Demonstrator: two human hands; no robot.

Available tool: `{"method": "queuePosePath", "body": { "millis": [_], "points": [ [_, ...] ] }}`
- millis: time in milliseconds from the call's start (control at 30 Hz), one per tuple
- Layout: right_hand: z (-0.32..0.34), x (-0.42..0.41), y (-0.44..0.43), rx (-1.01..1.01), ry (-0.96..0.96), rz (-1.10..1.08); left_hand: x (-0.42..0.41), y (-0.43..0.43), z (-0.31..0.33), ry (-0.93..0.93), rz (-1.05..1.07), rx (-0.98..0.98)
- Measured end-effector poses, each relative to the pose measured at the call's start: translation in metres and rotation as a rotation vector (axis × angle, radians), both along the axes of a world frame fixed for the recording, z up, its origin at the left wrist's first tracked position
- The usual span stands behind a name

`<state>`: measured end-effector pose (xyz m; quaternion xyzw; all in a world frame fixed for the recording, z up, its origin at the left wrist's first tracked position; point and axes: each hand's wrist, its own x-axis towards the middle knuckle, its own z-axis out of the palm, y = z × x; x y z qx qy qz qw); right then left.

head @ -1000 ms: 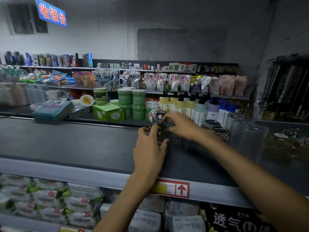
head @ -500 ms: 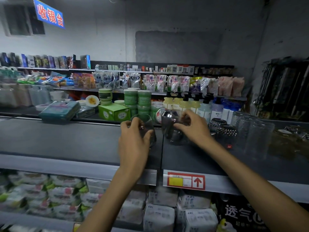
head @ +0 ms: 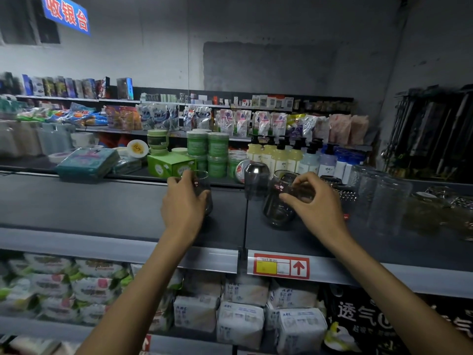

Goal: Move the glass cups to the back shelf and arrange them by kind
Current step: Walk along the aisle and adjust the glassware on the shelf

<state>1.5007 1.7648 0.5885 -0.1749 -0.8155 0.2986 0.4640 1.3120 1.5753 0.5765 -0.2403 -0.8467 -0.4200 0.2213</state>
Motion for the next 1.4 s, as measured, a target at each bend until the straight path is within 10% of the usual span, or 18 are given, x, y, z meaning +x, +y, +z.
{"method": "queuePosePath", "body": {
  "millis": [333, 533, 833, 1400],
  "points": [
    [0.003, 0.013, -0.011, -0.222, 0.175, 0.157, 0.046, -0.007, -0.014, 0.345, -0.118, 0.105],
    [0.006, 0.019, -0.032, -0.773, 0.320, 0.436, 0.087, 0.001, -0.018, -0.102, -0.637, 0.266],
    [-0.010, 0.000, -0.045, -1.327, 0.408, 0.690, 0.088, 0.006, -0.012, -0.147, -0.624, 0.395],
    [-0.052, -0.006, -0.035, 0.056, -0.325, 0.044, 0.043, 0.057, 0.017, -0.114, -0.350, 0.053]
  ]
}}
